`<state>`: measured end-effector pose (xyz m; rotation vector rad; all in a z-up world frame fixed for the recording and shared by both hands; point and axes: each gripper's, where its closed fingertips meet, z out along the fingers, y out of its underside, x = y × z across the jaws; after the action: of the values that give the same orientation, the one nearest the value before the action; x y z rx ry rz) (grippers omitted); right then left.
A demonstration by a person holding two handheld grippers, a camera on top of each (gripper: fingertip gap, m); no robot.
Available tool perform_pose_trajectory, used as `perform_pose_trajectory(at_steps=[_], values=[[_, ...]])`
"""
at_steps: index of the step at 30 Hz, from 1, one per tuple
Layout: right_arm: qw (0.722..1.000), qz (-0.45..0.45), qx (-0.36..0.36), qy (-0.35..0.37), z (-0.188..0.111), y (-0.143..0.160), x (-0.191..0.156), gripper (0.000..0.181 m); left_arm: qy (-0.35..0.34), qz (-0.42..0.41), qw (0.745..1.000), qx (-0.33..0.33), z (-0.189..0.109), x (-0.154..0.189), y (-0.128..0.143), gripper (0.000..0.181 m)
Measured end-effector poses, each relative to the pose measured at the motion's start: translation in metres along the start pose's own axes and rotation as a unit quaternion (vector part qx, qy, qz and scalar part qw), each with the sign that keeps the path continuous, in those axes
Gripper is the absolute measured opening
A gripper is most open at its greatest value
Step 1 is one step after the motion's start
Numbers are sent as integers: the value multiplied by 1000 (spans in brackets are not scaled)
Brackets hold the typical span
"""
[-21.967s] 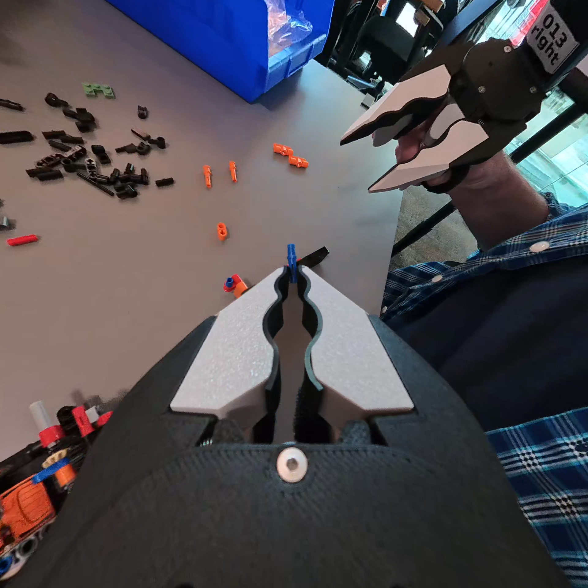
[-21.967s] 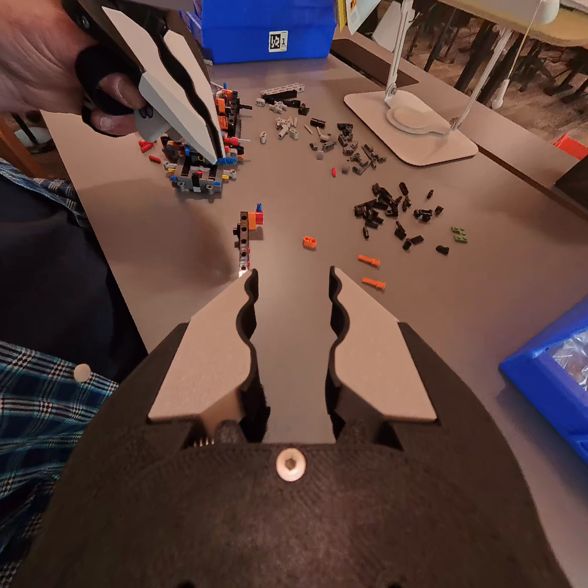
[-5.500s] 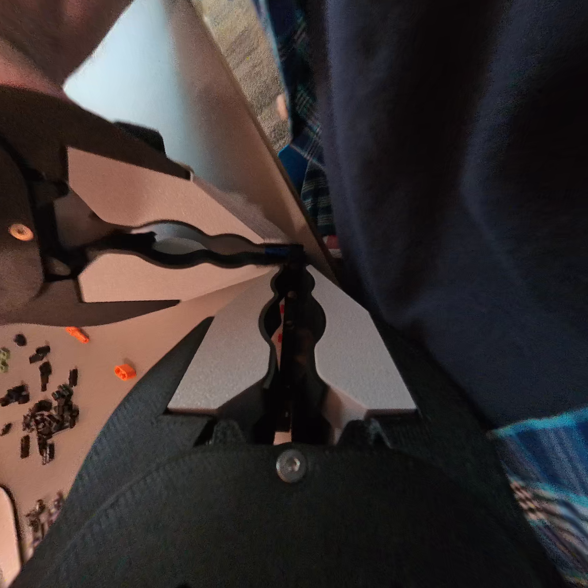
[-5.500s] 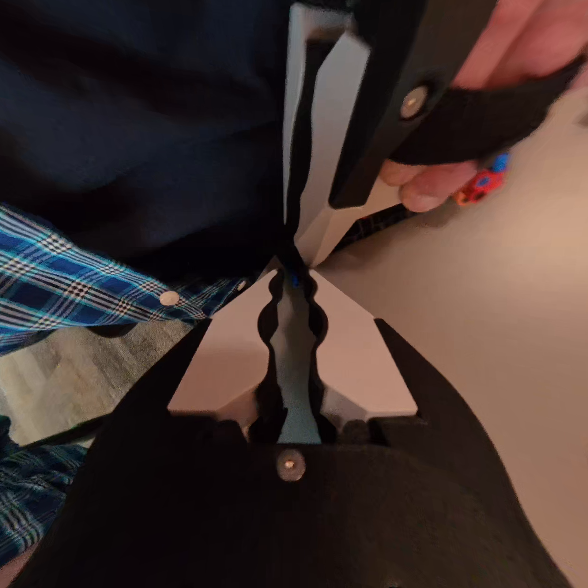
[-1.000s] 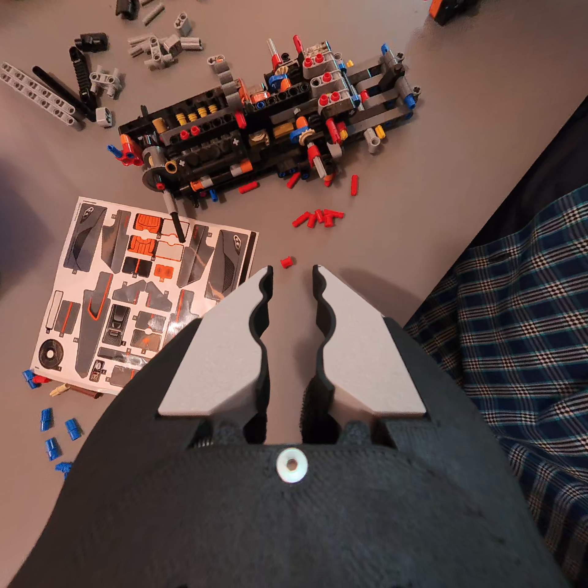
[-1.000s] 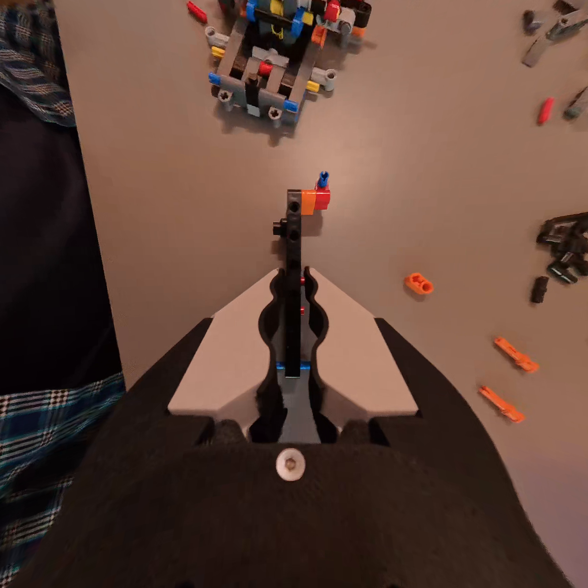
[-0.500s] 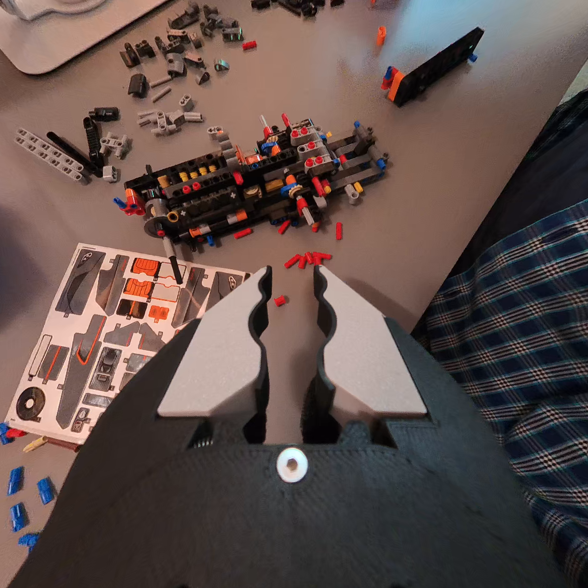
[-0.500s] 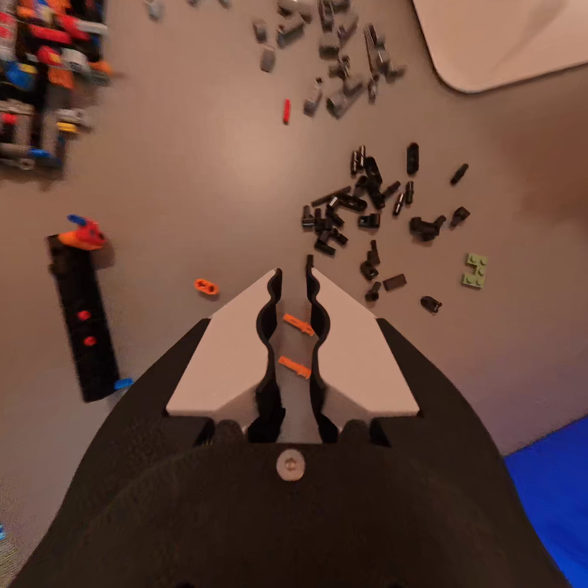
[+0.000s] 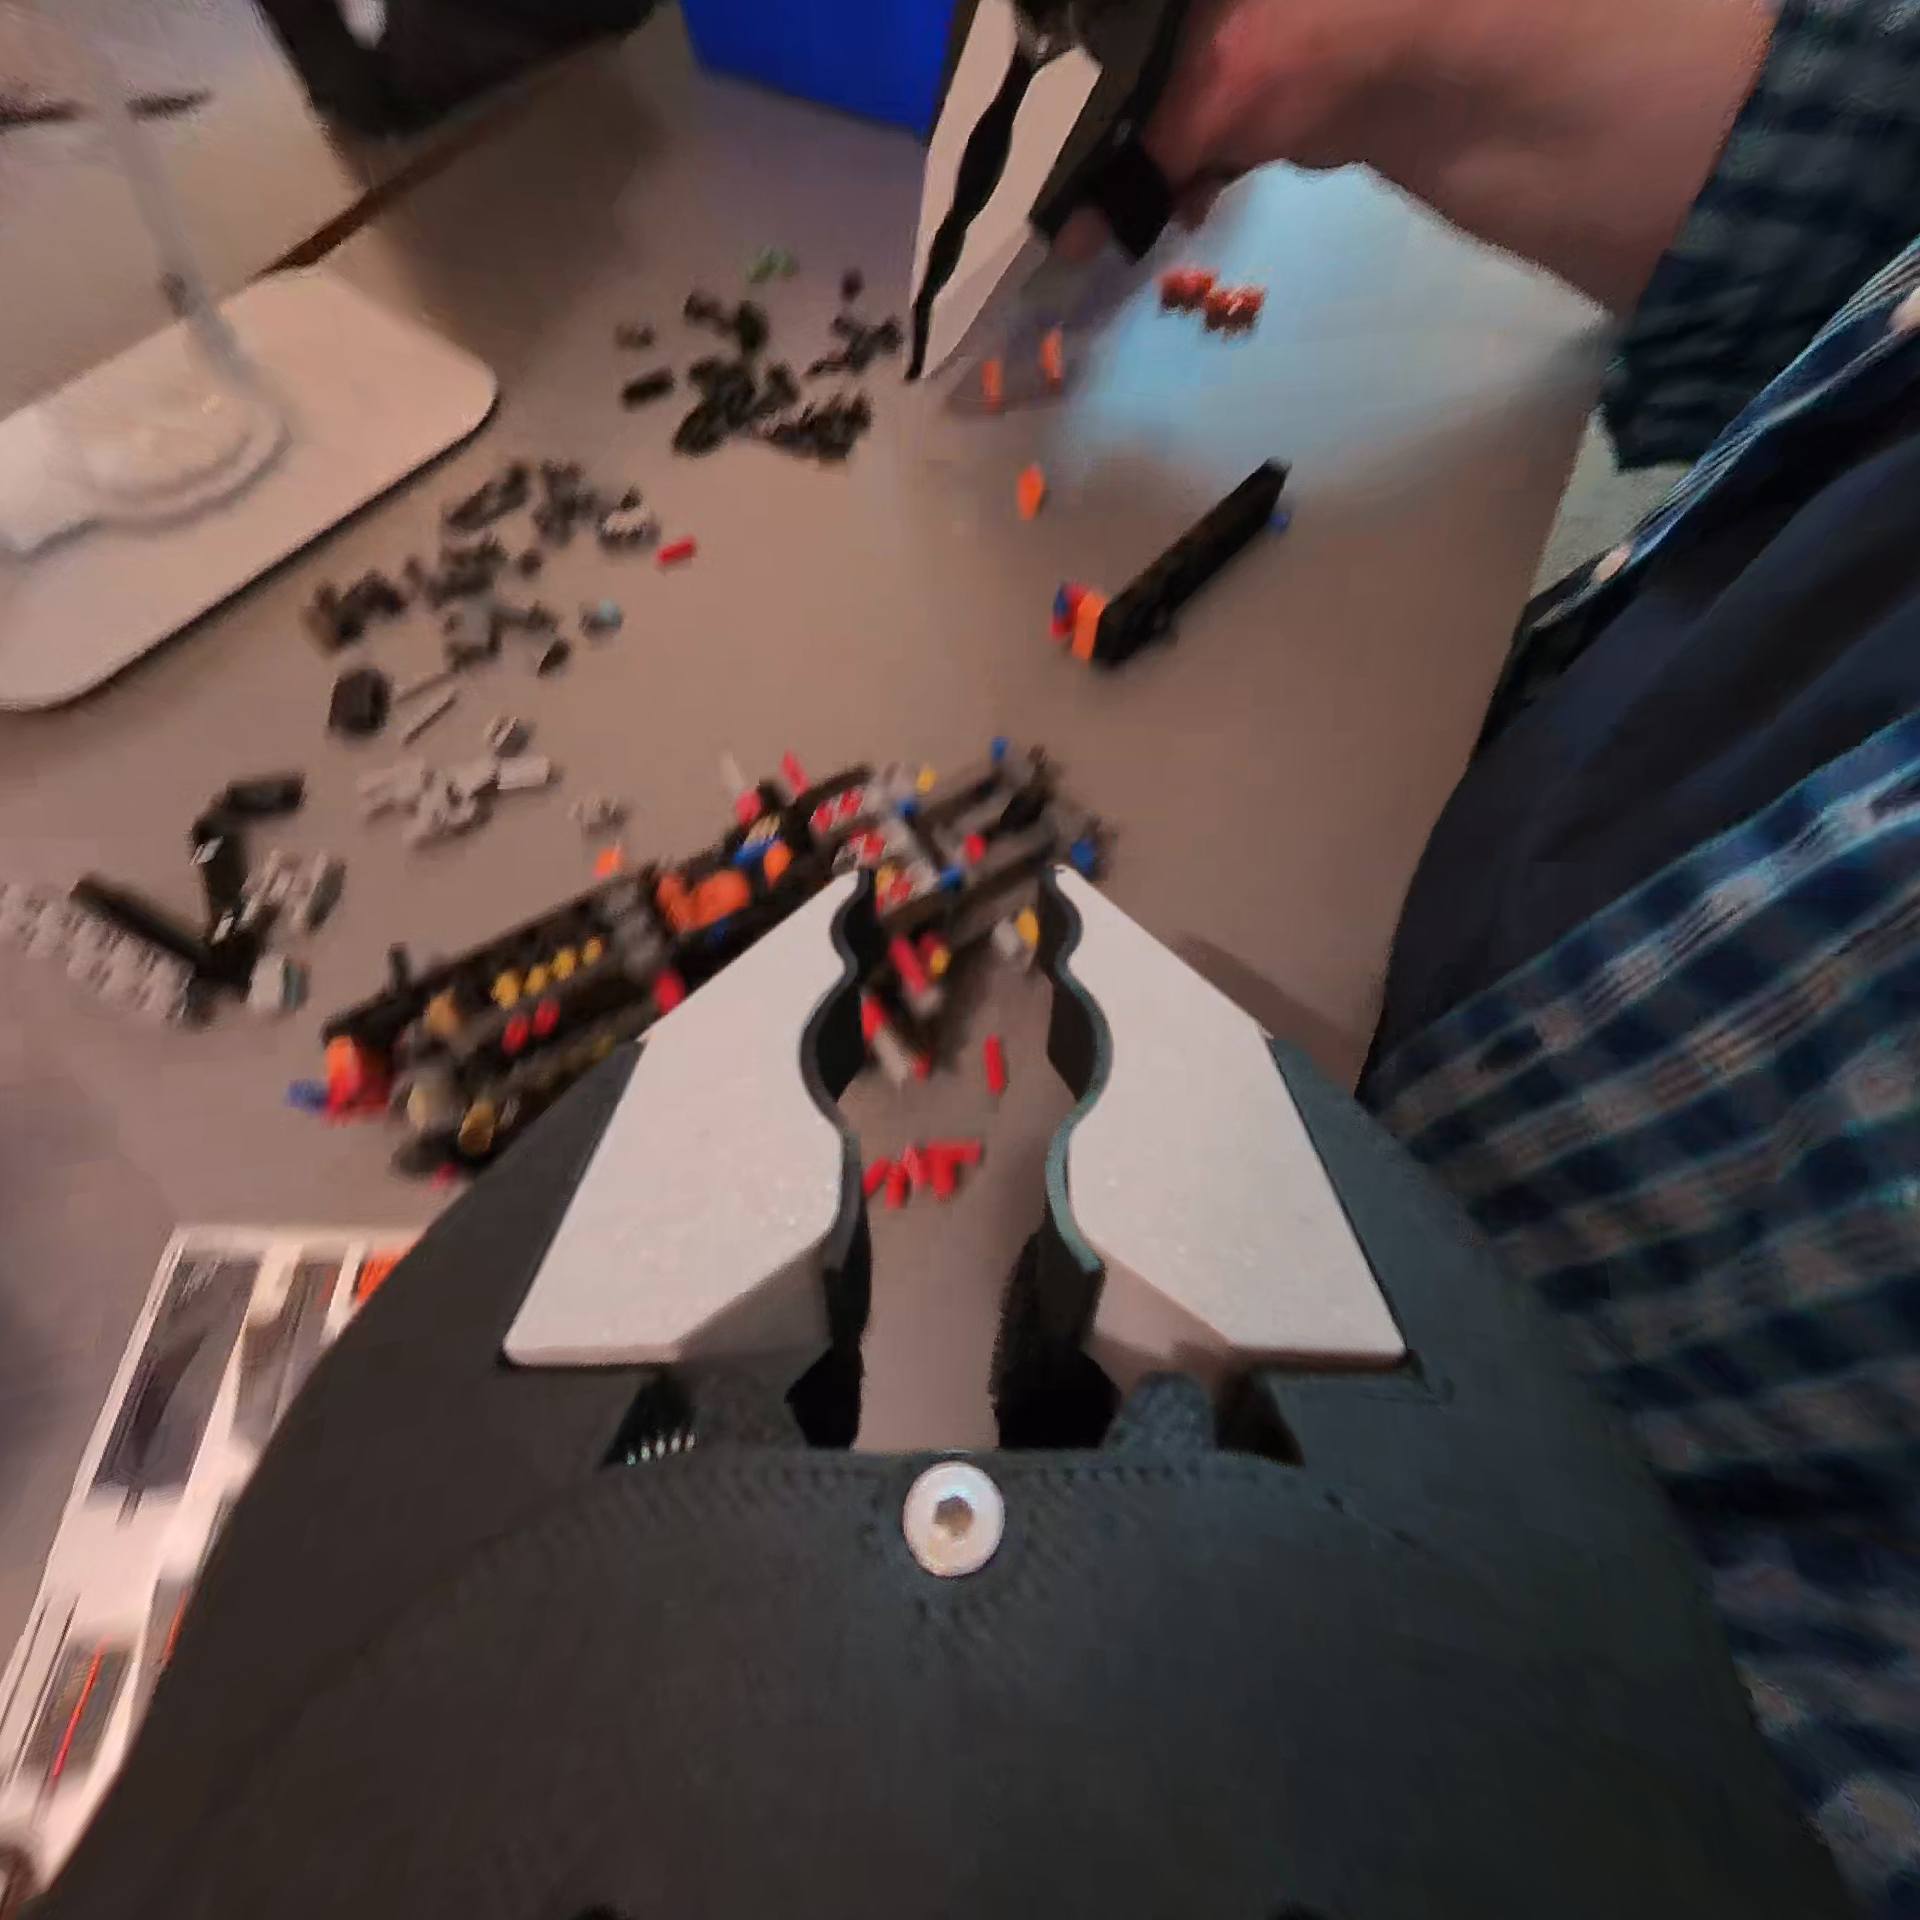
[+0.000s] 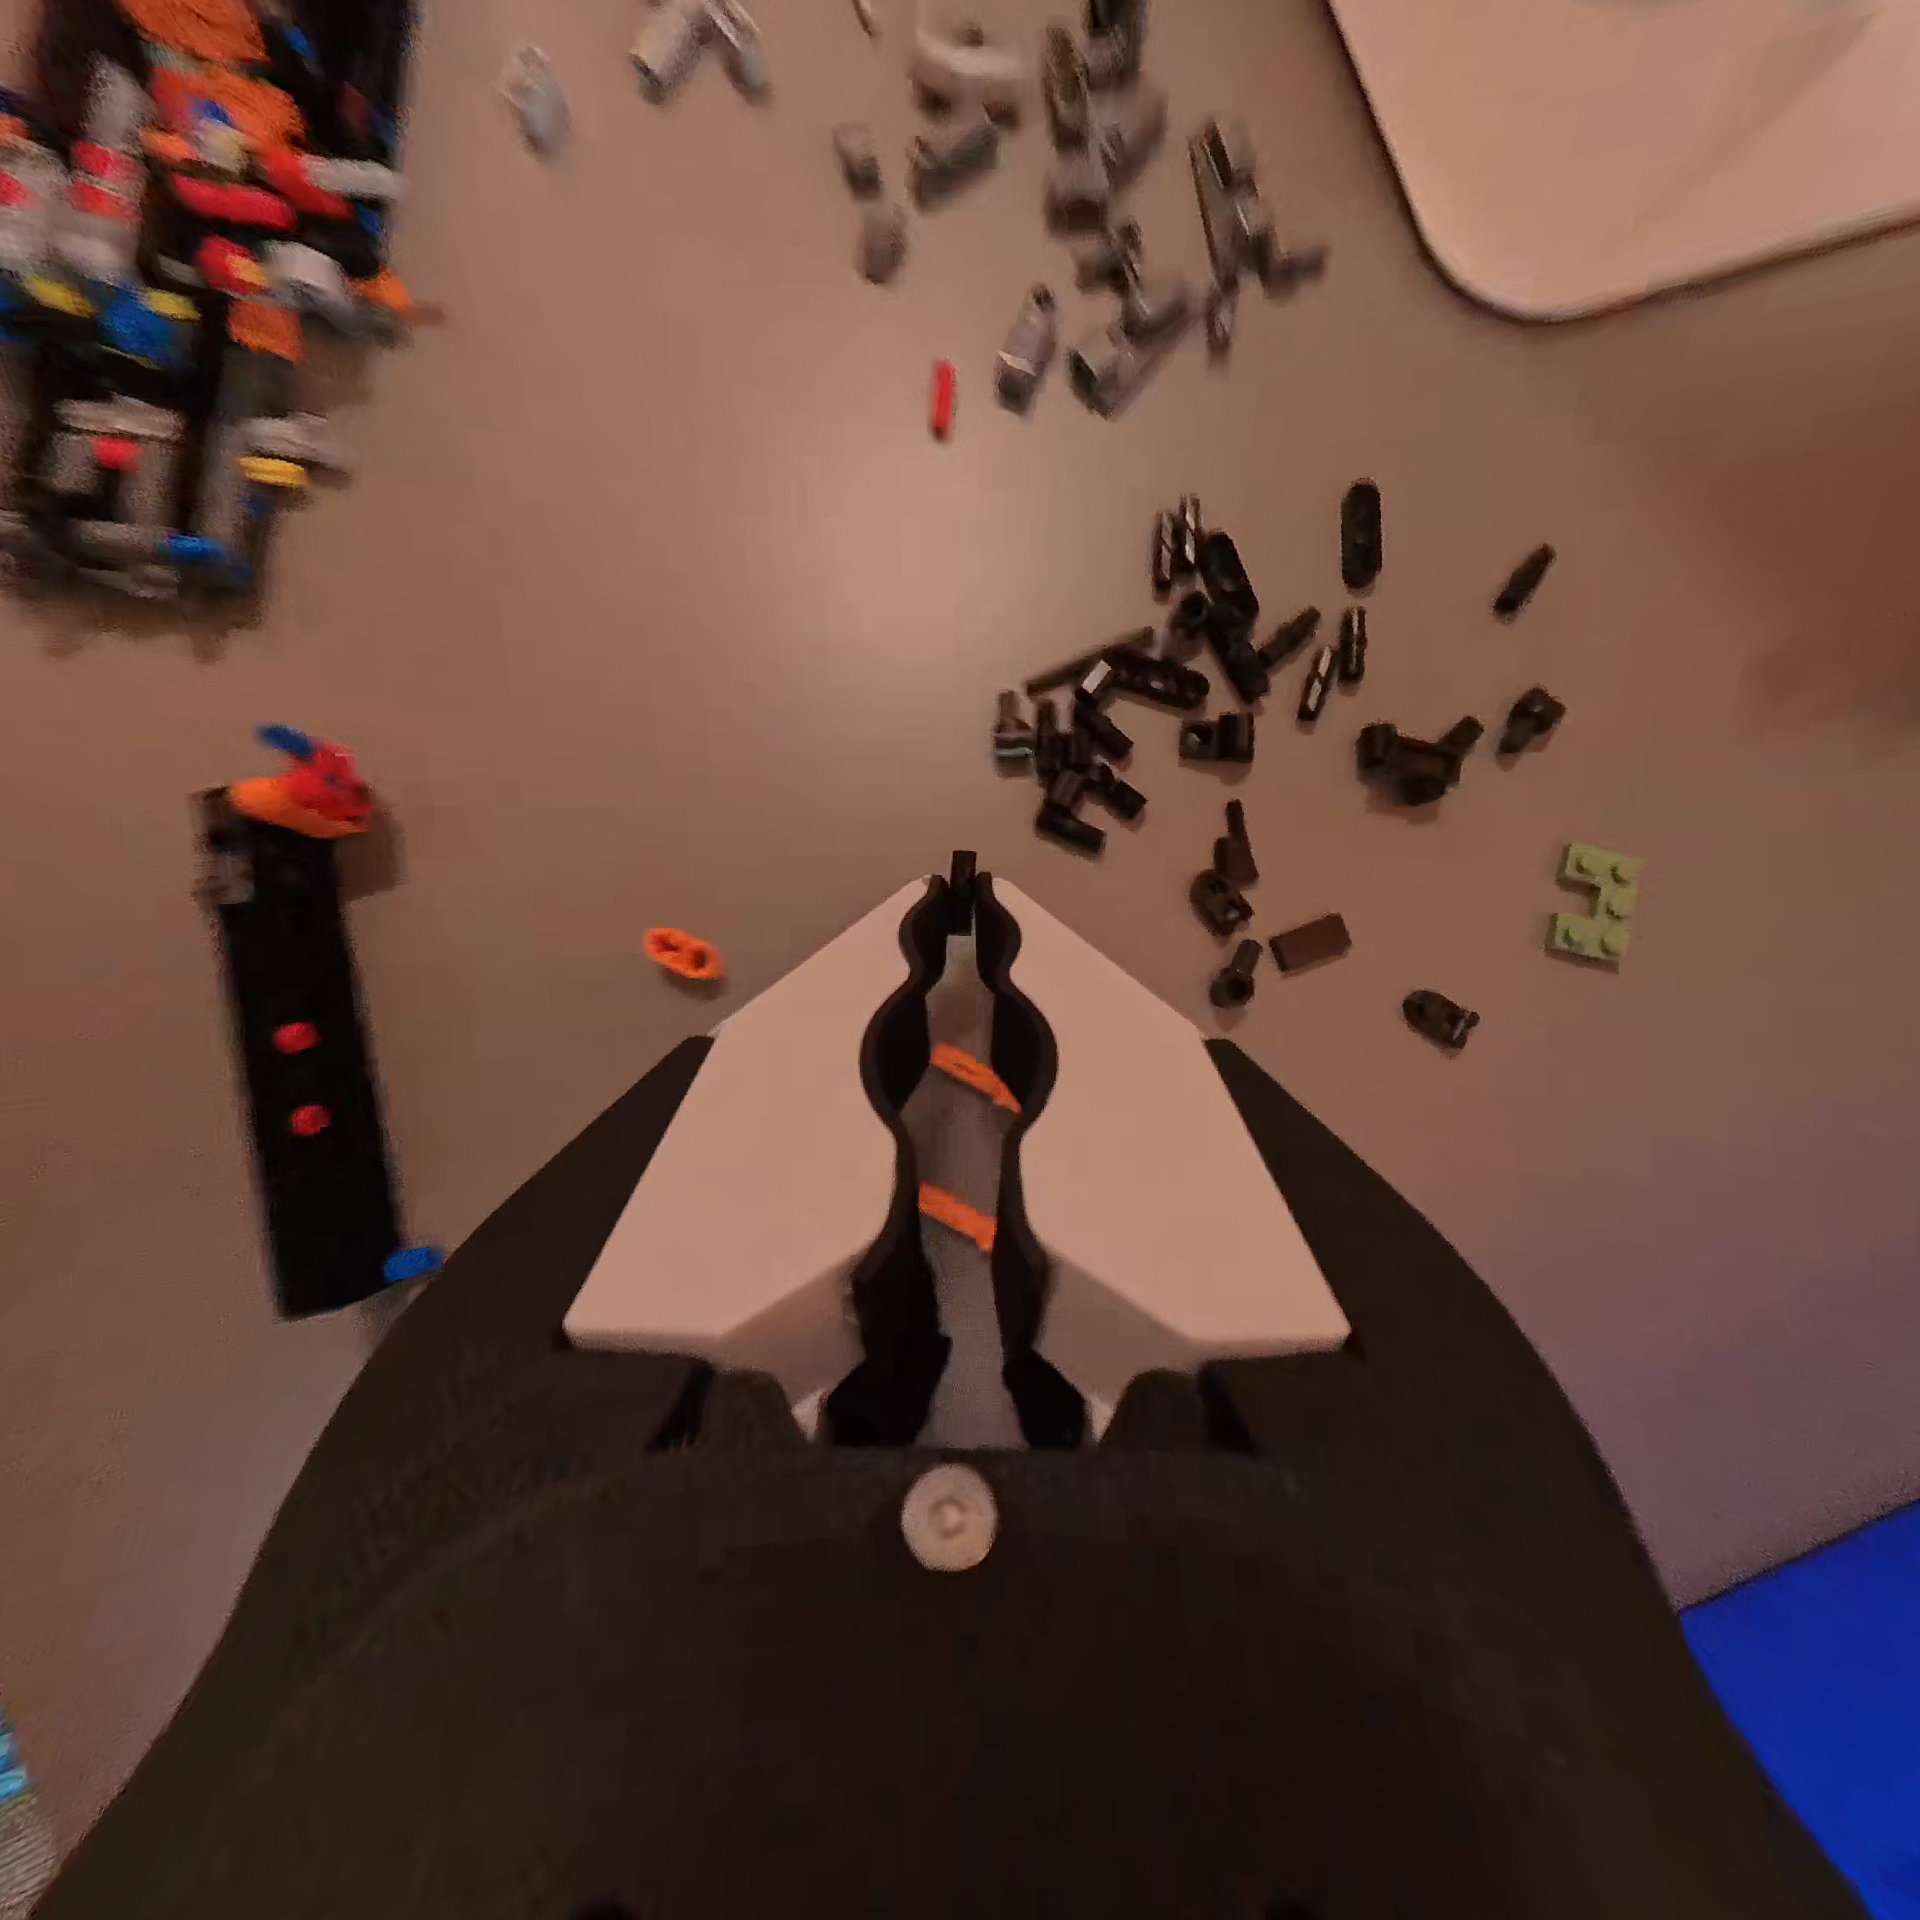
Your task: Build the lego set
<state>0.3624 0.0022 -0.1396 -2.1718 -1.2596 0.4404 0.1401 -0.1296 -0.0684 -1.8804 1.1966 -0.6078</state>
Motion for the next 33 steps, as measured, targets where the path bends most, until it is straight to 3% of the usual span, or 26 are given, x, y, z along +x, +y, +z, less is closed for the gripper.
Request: perform_pose_trajectory(at_steps=[5, 8, 15, 22, 33], values=[[989, 15, 94, -116, -46, -33, -55, 2, 21, 89, 995, 25, 57, 26, -55, 41], [971, 33, 140, -193, -69, -45, -84, 2, -7, 168, 986, 25, 87, 33, -80, 40], [942, 56, 173, -282, -86, -45, -114, 2, -2, 218, 975, 49, 123, 52, -117, 35], [912, 96, 205, -342, -95, -47, -119, 2, -23, 264, 962, 72, 135, 58, -127, 32], [883, 121, 212, -400, -99, -49, -124, 2, -17, 316, 943, 103, 127, 63, -136, 29]])
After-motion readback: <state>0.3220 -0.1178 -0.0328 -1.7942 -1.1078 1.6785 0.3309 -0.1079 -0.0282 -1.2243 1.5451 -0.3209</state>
